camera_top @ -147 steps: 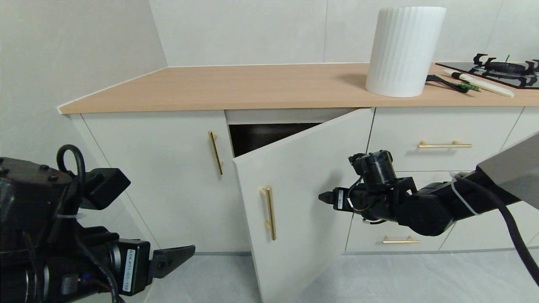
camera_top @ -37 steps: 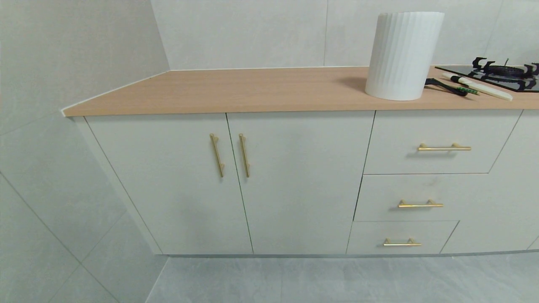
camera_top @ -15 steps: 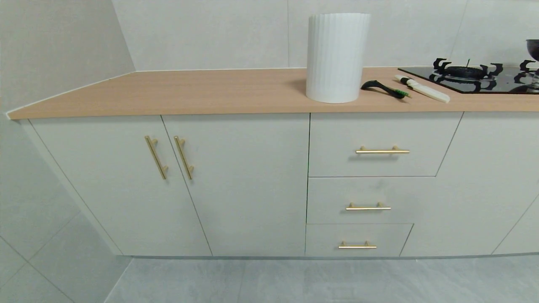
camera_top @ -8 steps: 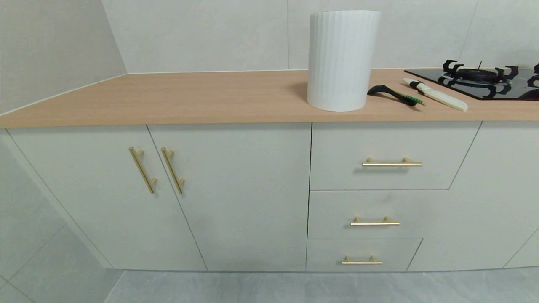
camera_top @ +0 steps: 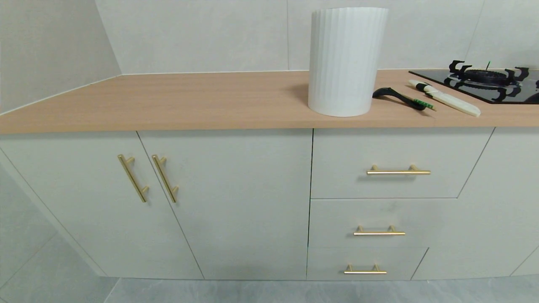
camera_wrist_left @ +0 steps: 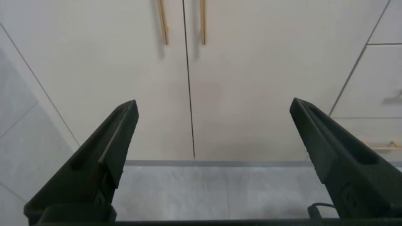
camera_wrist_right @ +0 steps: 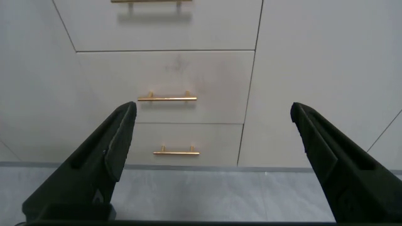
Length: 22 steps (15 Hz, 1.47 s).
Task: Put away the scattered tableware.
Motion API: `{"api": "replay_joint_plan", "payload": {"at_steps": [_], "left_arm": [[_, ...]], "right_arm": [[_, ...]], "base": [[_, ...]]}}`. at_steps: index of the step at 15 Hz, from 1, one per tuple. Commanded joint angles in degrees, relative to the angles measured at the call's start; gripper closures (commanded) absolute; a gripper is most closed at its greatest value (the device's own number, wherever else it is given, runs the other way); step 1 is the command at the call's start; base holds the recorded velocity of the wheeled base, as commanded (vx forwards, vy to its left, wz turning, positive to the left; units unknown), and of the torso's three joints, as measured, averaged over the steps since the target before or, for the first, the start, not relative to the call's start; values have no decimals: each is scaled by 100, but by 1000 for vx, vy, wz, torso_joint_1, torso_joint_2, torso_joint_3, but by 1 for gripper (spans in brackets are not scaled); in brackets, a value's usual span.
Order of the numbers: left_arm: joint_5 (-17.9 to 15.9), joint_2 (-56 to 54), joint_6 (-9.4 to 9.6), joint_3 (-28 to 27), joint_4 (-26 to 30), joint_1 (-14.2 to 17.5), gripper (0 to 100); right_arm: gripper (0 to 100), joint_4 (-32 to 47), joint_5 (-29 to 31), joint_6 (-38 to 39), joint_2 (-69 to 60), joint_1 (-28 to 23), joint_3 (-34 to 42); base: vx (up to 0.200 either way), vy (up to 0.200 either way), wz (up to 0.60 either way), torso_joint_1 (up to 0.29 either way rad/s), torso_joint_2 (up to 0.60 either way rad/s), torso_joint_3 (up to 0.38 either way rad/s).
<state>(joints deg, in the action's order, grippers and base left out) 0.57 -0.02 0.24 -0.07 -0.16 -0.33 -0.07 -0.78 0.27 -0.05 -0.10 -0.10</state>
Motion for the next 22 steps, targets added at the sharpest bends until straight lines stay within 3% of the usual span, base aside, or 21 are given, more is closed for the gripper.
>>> {"api": "replay_joint_plan", "payload": {"at_steps": [1, 5, 22], "left_arm": [[4, 2, -7, -1, -2, -2, 0], [4, 2, -7, -1, -2, -2, 0], [4, 2, 2, -1, -2, -2, 0]], "right_arm": [[0, -1, -1, 0, 5, 1, 1], [0, -1, -1, 0, 14, 1, 1], [0, -28, -36, -167, 5, 1, 1]], "base": [[0, 0, 0, 0, 0, 0], [0, 0, -450, 2, 2, 2], [0, 0, 0, 0, 0, 0]]}}
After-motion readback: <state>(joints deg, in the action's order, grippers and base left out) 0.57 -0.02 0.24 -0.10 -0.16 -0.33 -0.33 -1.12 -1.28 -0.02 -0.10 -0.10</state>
